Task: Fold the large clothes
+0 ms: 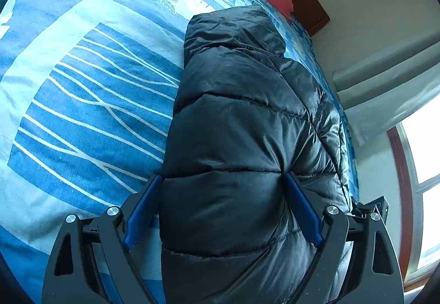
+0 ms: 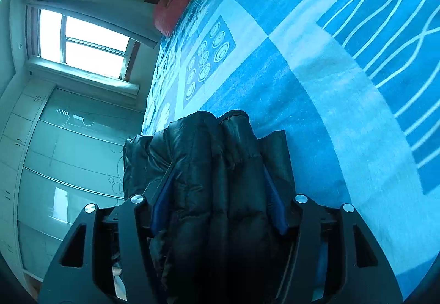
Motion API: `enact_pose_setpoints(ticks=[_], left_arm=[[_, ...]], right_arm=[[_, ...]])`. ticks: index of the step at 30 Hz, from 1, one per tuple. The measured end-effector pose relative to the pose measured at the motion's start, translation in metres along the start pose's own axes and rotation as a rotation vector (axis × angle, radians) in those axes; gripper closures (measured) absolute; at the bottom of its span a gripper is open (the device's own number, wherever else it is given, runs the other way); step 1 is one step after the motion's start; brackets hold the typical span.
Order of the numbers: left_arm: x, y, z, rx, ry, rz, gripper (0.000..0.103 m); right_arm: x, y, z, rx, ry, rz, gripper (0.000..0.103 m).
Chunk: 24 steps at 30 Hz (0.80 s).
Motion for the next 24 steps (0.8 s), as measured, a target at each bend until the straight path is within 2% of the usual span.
enact_pose_setpoints(ticks=[5, 11, 14, 20, 24], left_arm=[[-0.005, 0.0, 0.008, 0.006, 0.003, 0.019, 0.014], [-0.005, -0.004, 0.028, 0.056, 0.05, -0.001, 0.014], [-0.009, -0.008, 0.042, 0.078, 0.075, -0.005, 0.014], [-0.009, -0.028, 0.065, 0.119, 0.186, -0.1, 0.014], [-0.007, -0.046, 0.076, 0.137, 0.219, -0.141, 0.014]], right_arm=[[0.001, -0.002, 0.015, 0.014, -0.015, -0.005, 0.036], [0.007, -0.004, 0.038, 0.062, -0.006, -0.035, 0.035], [0.015, -0.008, 0.051, 0.091, -0.084, -0.042, 0.035], [0.002, -0.035, 0.074, 0.119, -0.187, 0.075, 0.035], [-0.001, -0.057, 0.085, 0.124, -0.266, 0.141, 0.035]])
Point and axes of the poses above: each gripper's, at about its wrist camera, not at the fingertips, and z roughly against the way its jaws point, x to its right, y to its top, the point moved 7 cm from there along -z, roughly the way its jaws point, and after that the axes turned 2 degrees about -x, right-handed, at the moved point
